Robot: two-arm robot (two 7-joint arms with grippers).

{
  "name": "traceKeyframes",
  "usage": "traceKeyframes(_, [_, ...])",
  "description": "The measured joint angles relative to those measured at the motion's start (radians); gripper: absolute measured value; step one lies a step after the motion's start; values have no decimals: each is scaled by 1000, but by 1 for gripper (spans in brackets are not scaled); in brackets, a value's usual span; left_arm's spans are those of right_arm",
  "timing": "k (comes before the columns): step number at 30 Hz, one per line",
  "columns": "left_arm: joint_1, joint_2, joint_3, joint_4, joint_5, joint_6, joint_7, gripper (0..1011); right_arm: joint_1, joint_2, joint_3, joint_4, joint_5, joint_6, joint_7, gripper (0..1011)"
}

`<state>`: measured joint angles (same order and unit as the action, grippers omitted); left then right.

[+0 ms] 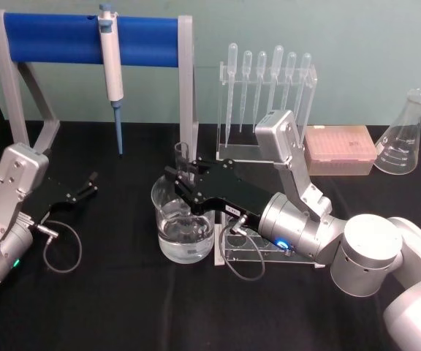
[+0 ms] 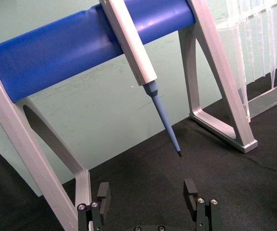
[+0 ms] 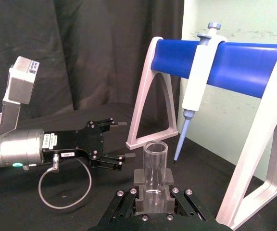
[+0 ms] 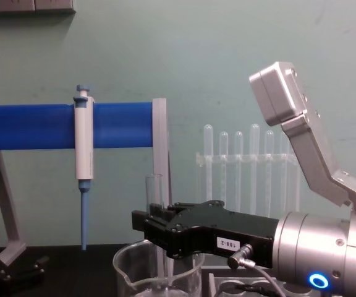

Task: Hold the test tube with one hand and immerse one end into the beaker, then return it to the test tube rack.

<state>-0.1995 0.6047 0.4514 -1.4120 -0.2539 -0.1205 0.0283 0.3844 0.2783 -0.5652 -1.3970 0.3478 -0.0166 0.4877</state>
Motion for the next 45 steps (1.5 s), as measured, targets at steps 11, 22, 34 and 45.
traceKeyframes(11, [0,0,0,0,0,0,0,1000,0,0,0,0,0,0,0,228])
traceKeyframes(22, [0,0,0,0,0,0,0,1000,0,0,0,0,0,0,0,228])
traceKeyframes(34, [0,0,0,0,0,0,0,1000,0,0,0,0,0,0,0,228])
traceKeyframes(45, [0,0,0,0,0,0,0,1000,0,0,0,0,0,0,0,228])
